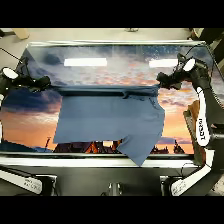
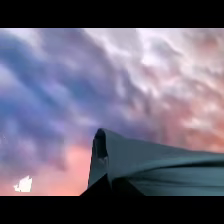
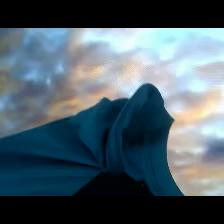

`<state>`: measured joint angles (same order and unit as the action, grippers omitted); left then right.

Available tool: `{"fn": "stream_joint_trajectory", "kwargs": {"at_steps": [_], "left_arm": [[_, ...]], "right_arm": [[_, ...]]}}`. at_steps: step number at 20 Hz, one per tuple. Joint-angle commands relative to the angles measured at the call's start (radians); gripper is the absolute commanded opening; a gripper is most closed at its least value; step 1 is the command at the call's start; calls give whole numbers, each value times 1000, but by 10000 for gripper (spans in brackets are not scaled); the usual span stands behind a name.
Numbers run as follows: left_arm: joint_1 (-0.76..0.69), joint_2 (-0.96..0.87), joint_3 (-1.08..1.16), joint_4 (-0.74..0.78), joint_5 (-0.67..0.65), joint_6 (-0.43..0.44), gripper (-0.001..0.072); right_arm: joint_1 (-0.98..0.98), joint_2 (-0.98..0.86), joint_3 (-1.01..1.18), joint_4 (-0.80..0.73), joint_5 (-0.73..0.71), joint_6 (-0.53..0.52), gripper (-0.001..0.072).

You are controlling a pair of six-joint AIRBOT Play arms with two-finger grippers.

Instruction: Fold the shirts.

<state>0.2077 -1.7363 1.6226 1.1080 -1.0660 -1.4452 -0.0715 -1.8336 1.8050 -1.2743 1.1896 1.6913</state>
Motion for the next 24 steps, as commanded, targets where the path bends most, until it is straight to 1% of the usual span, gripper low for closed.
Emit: {"fn": "stream_joint_trajectory", "kwargs": {"at_steps": [1, 2, 3, 4, 6, 7, 8, 9, 10, 11, 13, 14, 15, 17, 19, 20, 22, 24], "left_arm": [[21, -2, 32, 25, -251, 66, 24], [18, -3, 16, 90, -335, 48, 24], [9, -3, -28, 156, -370, -2, 24], [2, -4, -85, 180, -375, -26, 24], [-11, -17, -185, 167, -358, -24, 25], [-15, -26, -202, 156, -346, -24, 51], [-16, -29, -203, 136, -334, -24, 173], [-12, -26, -190, 122, -336, -25, 444], [-6, -18, -164, 126, -360, -20, 569], [10, -6, -132, 135, -396, -4, 563], [56, 39, -110, 146, -451, 6, 543], [81, 73, -138, 146, -460, 6, 534], [103, 120, -203, 146, -458, 14, 534], [129, 230, -429, 141, -403, 26, 533], [127, 336, -686, 124, -310, 76, 531], [128, 372, -777, 119, -269, 83, 531], [127, 409, -883, 92, -215, 101, 531], [127, 406, -920, 31, -190, 115, 531]], "right_arm": [[0, 41, -3, -100, 338, -35, 26], [2, 48, -24, -118, 415, -34, 25], [2, 56, -71, -115, 439, -27, 25], [2, 58, -141, -108, 429, 2, 25], [2, 58, -259, -22, 342, 41, 25], [2, 58, -292, 33, 289, 55, 27], [2, 58, -298, 72, 247, 82, 106], [1, 66, -295, 125, 233, 81, 325], [-4, 86, -293, 156, 234, 55, 421], [-18, 121, -294, 148, 262, 21, 431], [-66, 195, -298, 43, 368, -18, 443], [-97, 230, -317, -18, 407, -39, 443], [-128, 281, -382, -66, 421, -40, 440], [-157, 411, -600, -68, 346, -65, 439], [-154, 527, -806, -50, 233, -99, 429], [-155, 564, -872, -36, 199, -110, 429], [-155, 592, -919, -35, 196, -111, 429], [-155, 602, -918, -27, 203, -112, 429]]}}
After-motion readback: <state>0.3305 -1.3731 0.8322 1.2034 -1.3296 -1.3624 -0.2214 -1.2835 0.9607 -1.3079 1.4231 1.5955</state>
